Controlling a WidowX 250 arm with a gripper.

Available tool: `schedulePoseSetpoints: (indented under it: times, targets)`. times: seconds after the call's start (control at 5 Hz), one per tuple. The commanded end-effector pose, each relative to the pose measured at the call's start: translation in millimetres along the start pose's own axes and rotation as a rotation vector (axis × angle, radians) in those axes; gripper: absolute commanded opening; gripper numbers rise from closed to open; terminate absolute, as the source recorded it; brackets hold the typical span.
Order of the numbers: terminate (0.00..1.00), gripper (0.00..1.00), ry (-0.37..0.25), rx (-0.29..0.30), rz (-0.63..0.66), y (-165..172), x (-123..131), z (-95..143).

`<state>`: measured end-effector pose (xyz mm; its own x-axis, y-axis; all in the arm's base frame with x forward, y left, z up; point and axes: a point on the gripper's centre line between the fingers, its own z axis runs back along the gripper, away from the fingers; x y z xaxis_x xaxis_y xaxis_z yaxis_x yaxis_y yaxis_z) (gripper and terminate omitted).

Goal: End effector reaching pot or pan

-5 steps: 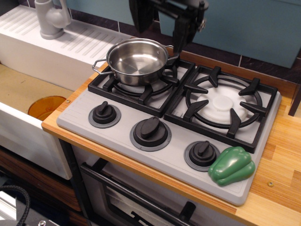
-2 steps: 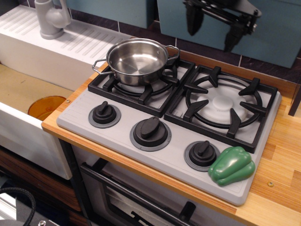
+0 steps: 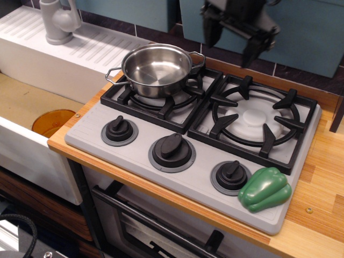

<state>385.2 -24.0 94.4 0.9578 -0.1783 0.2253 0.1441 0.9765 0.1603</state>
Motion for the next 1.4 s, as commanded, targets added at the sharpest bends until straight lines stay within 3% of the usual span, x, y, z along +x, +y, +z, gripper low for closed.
schedulePoseSetpoints:
  times: [0.0,0.6,1.2]
  targets:
    - [0.00,1.00,-0.094,0.037,0.008,10.4,-7.2,11.2]
    - [0.00,1.00,-0.146,0.049,0.029,-0.9,-19.9,-25.8]
    - [0.00,1.00,-0.143,0.056,0.035,1.1,-38.9,-27.4]
